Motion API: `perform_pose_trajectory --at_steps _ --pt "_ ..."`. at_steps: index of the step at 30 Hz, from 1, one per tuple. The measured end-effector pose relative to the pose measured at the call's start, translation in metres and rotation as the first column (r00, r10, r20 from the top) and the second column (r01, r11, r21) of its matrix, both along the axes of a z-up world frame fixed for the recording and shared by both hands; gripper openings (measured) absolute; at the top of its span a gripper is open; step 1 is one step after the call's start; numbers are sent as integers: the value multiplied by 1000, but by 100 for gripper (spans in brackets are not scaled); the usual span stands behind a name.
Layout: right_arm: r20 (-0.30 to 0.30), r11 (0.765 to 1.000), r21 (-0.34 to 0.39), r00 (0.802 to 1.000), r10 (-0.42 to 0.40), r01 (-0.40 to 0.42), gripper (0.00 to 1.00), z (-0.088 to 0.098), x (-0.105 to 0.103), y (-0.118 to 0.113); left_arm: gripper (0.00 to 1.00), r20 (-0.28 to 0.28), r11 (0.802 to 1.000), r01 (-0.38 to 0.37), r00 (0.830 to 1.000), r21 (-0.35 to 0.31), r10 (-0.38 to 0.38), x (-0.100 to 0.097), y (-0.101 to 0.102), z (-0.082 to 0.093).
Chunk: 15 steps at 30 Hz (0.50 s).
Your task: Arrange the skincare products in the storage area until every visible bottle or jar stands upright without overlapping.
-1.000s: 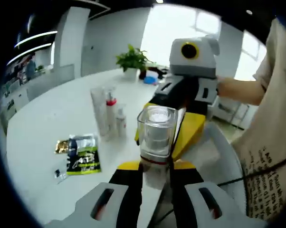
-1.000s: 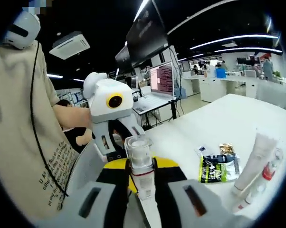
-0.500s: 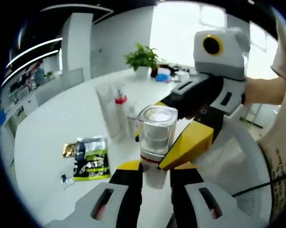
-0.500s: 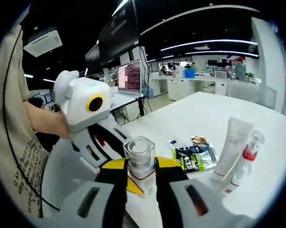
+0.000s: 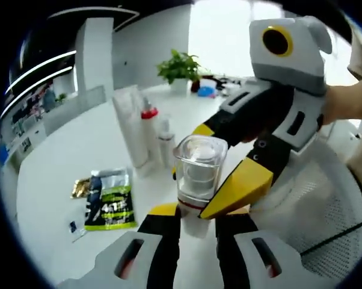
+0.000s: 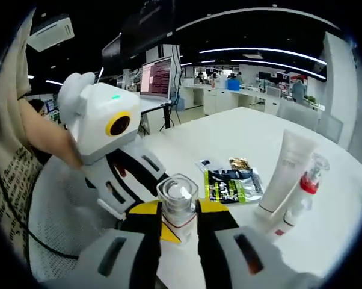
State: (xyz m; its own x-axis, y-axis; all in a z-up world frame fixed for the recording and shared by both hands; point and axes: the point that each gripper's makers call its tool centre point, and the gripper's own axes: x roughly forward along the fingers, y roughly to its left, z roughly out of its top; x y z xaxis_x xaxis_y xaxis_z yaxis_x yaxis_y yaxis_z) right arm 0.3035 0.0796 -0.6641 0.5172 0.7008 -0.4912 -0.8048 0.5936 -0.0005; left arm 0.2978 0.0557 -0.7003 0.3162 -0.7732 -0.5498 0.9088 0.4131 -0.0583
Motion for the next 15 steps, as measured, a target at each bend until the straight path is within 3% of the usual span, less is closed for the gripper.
perform_pose_trajectory --at_steps 6,15 --pt "-28 999 -24 999 -21 21 22 -18 2 -7 18 -21 1000 19 1000 9 -19 1 -6 -18" --pt "-52 999 -35 998 -35 33 22 -28 3 -10 18 -28 999 24 999 26 -23 3 -9 -30"
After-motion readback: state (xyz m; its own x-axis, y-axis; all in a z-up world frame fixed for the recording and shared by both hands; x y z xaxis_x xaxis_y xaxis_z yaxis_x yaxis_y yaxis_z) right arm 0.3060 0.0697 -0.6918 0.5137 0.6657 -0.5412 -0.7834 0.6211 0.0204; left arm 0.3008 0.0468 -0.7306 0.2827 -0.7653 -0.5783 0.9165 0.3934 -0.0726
